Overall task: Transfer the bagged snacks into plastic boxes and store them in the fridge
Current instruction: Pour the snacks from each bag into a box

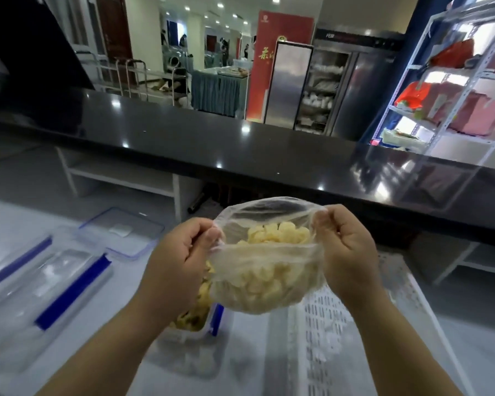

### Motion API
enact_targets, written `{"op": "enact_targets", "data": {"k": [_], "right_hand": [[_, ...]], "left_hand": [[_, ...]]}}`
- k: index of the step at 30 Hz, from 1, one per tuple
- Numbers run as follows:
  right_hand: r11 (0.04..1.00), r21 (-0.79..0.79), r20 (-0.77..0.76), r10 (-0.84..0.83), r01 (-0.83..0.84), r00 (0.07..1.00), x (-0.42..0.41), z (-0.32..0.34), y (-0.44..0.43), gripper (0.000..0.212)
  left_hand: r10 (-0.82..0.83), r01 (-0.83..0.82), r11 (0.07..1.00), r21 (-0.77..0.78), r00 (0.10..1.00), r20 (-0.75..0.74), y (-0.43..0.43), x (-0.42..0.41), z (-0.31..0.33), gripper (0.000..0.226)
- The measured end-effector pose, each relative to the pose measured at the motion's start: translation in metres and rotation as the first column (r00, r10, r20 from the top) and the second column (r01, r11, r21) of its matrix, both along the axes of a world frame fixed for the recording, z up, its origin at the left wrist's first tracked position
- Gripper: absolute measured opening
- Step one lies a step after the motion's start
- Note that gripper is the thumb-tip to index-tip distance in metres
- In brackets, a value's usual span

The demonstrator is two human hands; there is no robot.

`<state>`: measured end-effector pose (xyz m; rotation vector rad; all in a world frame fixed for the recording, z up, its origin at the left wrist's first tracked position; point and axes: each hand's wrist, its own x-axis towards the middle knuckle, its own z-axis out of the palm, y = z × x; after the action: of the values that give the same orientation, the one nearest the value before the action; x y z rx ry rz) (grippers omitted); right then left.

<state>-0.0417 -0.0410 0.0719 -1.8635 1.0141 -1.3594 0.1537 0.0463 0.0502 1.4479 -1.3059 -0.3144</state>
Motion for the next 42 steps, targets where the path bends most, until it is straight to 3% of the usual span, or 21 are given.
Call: {"op": "enact_targets", "data": {"k": [5,10,16,20,31,42], "right_hand": [[0.980,0.038,0.007,0.195,-0.196,0.981,0.091,-0.022,0.055,0.024],[0.930,0.129,0.121,0.330,-0.345,0.936,0.183,-0.048,0.105,0.027],[0.849,0.248,0.182,0.433,-0.467,0.883,0.272,-0.063,0.148,0.036],[0.842,0.342,0.105,0.407,-0.417,0.908,0.308,-0.065,0.153,0.038],[0.837,0.514,-0.024,0.232,-0.187,0.973,0.358,-0.093,0.098,0.029],[0.657,0.752,-0.140,0.240,-0.055,0.961,0.384,-0.108,0.063,0.036]], "left_hand": [[0.088,-0.087,0.996,0.025,0.995,-0.047,0.072,0.087,-0.019,0.021],[0.128,-0.122,0.990,0.069,0.988,-0.092,0.135,0.180,-0.032,0.018],[0.182,-0.142,0.981,0.130,0.907,-0.379,0.174,0.256,-0.037,0.012],[0.218,-0.149,0.970,0.193,0.885,-0.412,0.177,0.288,-0.035,0.015],[0.261,-0.097,0.885,0.456,0.913,-0.313,0.102,0.337,-0.045,0.022],[0.207,0.027,0.751,0.660,0.939,-0.274,0.048,0.378,-0.062,0.018]]}}
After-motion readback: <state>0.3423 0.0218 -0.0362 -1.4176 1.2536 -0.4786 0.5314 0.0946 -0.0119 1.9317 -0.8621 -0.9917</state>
